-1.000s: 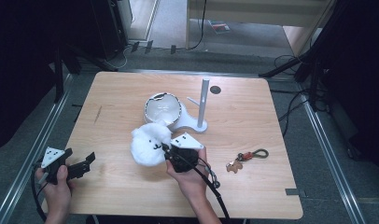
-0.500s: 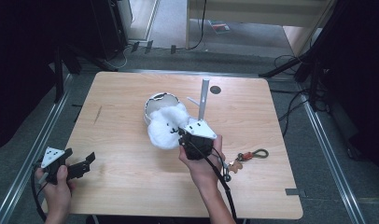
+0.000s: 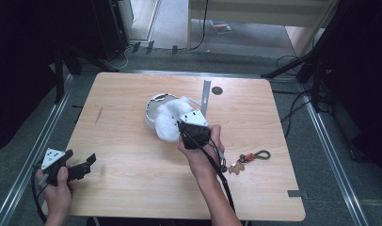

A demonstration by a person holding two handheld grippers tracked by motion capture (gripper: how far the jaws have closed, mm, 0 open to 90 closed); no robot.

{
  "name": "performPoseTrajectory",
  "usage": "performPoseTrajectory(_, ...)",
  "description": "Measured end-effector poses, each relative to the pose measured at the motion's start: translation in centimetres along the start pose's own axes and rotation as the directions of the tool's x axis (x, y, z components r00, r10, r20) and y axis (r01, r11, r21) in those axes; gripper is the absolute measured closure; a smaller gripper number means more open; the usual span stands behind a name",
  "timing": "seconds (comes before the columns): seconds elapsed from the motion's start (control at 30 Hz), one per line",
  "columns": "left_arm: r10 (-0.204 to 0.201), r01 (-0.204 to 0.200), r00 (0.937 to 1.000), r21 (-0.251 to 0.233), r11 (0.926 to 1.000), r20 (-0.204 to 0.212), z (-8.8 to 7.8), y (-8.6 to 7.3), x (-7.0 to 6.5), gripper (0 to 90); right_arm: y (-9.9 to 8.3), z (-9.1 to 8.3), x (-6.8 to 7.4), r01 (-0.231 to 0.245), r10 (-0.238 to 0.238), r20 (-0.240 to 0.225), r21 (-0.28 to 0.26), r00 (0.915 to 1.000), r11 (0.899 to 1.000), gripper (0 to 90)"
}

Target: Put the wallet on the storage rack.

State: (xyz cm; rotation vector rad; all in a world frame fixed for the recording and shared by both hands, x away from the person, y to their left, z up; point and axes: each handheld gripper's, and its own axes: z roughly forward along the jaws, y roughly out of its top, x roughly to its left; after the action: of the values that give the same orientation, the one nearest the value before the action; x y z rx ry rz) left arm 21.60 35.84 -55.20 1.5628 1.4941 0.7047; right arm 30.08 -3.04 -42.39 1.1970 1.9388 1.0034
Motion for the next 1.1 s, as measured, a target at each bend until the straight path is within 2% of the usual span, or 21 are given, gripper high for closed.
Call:
performPoseTrajectory(0.13, 0.001, -0.001, 1.0000, 0.001, 1.0000, 0.001, 0.0, 0.0, 0.0, 7.0, 0.6, 0.6, 0.1, 0.011, -0.011, 0.024, 0.019, 0.9996, 1.000, 76.2)
performPoseTrajectory(0.37, 0.000, 0.000, 1.0000, 0.001, 1.0000, 0.001, 0.0, 0.0, 0.0, 7.0, 1.1, 1.5, 0.2, 0.012, -0.013, 0.039, 0.037, 0.9991, 0.999, 75.7)
performPoseTrajectory(0.73, 0.001, -0.001, 1.0000, 0.000, 1.0000, 0.002, 0.0, 0.0, 0.0, 7.0, 1.2, 2.9, 0.5, -0.022, 0.018, 0.076, 0.051, 0.9969, 0.998, 75.6)
performPoseTrajectory(0.87, -0.002, 0.002, 1.0000, -0.001, 1.0000, 0.003, 0.0, 0.0, 0.0, 7.0, 1.3, 3.5, 0.7, -0.029, 0.022, 0.116, 0.062, 0.9930, 0.998, 75.6)
performPoseTrajectory(1.07, -0.004, 0.004, 1.0000, -0.001, 1.0000, 0.003, 0.0, 0.0, 0.0, 7.0, 1.6, 4.0, 1.2, -0.045, 0.038, 0.128, 0.053, 0.9911, 0.998, 75.3)
performPoseTrajectory(1.1, -0.004, 0.004, 1.0000, -0.001, 1.0000, 0.003, 0.0, 0.0, 0.0, 7.0, 1.8, 4.3, 1.4, -0.050, 0.041, 0.143, 0.054, 0.9888, 0.997, 75.3)
